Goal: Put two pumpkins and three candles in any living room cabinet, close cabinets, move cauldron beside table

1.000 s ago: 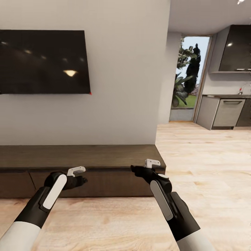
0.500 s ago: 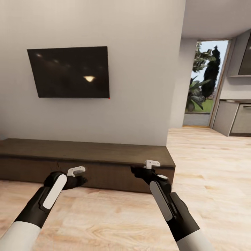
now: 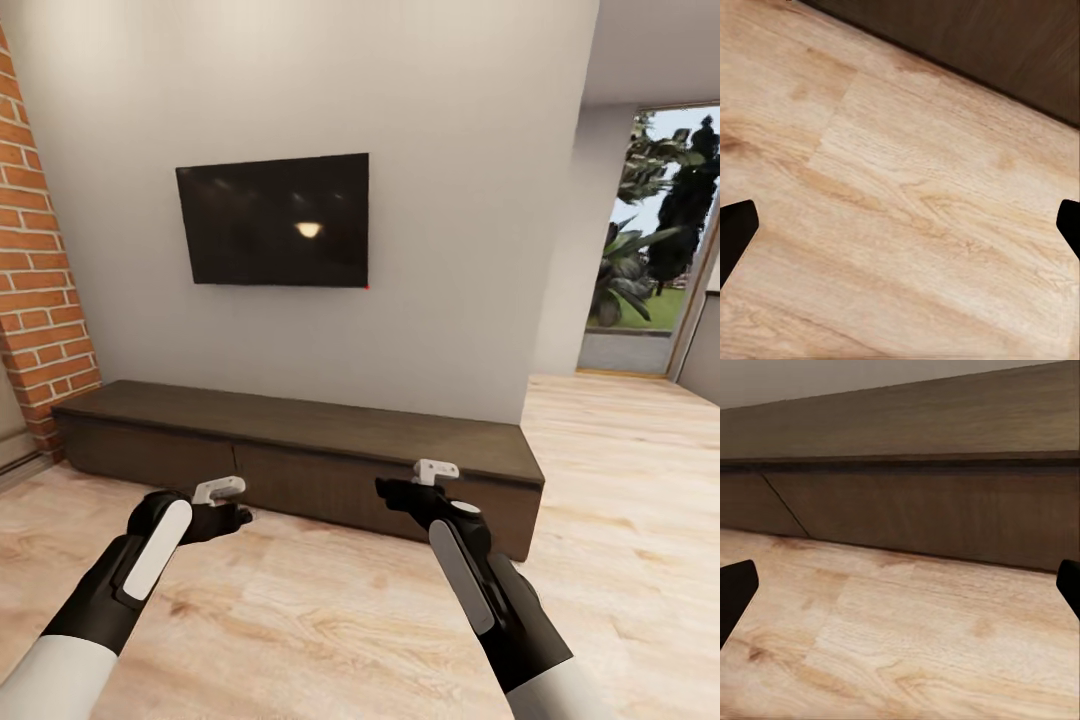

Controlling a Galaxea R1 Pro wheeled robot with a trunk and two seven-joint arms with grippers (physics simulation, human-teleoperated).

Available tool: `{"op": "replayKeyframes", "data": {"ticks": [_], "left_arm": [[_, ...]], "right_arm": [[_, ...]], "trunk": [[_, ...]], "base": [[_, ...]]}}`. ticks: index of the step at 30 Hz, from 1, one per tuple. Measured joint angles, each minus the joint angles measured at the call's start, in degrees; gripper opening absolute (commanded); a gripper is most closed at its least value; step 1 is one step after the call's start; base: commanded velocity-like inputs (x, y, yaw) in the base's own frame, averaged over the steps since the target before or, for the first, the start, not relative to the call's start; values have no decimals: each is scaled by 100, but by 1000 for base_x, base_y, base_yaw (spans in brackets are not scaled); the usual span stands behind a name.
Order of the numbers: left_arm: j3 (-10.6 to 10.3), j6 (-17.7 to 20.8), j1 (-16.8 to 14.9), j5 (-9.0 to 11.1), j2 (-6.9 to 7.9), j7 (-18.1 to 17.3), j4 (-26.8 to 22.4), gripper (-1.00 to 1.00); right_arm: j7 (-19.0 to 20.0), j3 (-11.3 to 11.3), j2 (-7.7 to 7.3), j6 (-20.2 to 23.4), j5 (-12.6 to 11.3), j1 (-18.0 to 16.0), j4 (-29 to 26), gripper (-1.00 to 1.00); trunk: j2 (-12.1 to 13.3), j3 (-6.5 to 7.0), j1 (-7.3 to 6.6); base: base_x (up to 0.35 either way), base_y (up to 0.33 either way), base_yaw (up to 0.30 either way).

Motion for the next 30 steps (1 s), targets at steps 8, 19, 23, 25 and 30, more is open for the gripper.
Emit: {"op": "replayKeyframes", "data": {"ticks": [8, 19, 23, 25, 30], "left_arm": [[0, 0, 0, -1, -1, 0, -4, 100], [1, 0, 0, 0, -2, 0, -16, 100], [0, 0, 0, 0, -5, 0, -23, 100], [0, 0, 0, 0, -5, 0, -24, 100], [-3, 0, 0, 0, -21, 0, -26, 100]], "right_arm": [[0, 2, 0, 0, 0, 0, 2, 100], [0, 9, 12, -5, -2, 0, 8, 100], [0, 15, 21, -1, 5, 0, 5, 100], [0, 20, 26, 0, 6, 0, 10, 100], [0, 26, 25, -2, 7, 0, 21, 100]], "trunk": [[321, 127, -176], [443, 147, -243], [443, 133, -243], [443, 126, -243], [443, 107, -243]], "base": [[-11, 1, 282], [0, 0, 275], [0, 0, 273], [0, 0, 273], [0, 0, 272]]}}
